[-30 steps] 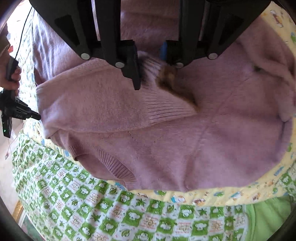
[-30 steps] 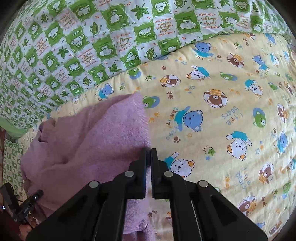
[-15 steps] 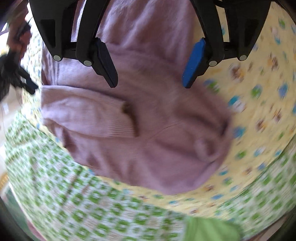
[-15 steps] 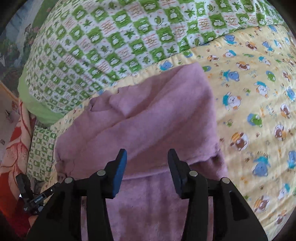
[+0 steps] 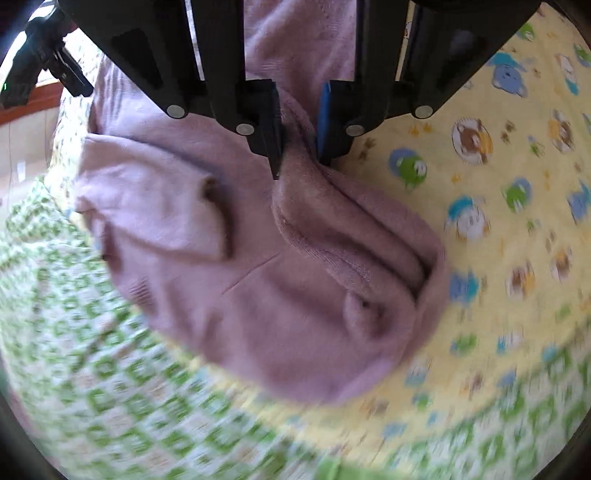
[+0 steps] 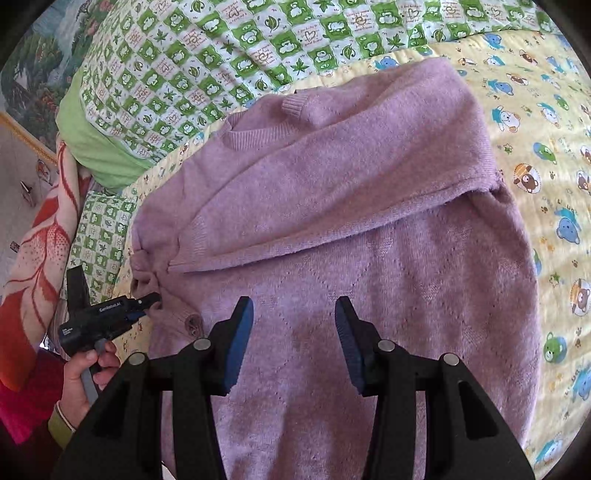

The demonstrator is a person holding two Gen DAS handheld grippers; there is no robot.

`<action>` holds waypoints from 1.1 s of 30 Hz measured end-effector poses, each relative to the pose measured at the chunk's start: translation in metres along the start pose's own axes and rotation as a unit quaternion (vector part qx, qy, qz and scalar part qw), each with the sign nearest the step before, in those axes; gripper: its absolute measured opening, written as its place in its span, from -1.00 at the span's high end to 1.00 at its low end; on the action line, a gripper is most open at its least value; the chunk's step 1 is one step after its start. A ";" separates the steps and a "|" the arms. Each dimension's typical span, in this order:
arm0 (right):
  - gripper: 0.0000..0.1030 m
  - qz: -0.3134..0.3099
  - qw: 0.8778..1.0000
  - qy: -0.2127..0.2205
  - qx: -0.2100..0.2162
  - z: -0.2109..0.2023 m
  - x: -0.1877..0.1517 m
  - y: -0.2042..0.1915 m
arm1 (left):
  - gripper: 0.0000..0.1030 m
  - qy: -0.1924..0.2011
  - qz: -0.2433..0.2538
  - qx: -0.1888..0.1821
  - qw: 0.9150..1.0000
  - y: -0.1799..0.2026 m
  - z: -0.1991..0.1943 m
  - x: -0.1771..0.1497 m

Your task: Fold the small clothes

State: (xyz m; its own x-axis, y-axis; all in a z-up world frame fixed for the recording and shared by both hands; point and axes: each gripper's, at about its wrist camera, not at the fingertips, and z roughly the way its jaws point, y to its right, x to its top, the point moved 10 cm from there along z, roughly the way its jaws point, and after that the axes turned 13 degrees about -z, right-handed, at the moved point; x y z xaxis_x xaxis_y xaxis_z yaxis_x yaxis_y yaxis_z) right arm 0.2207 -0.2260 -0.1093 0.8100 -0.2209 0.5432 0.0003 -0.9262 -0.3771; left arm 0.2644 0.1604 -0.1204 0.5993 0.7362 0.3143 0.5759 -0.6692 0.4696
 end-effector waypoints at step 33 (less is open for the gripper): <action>0.08 -0.002 0.999 -0.021 0.031 0.041 0.017 -0.003 | 0.05 -0.023 0.156 0.077 0.985 0.026 0.049 0.005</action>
State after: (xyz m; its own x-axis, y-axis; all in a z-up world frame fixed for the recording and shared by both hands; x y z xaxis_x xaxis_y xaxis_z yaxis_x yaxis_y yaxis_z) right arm 0.2583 -0.2145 -0.1295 0.8342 -0.2019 0.5132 0.0402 -0.9058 -0.4217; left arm 0.3094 0.1417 -0.1469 0.7823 0.4904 0.3842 0.4361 -0.8715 0.2243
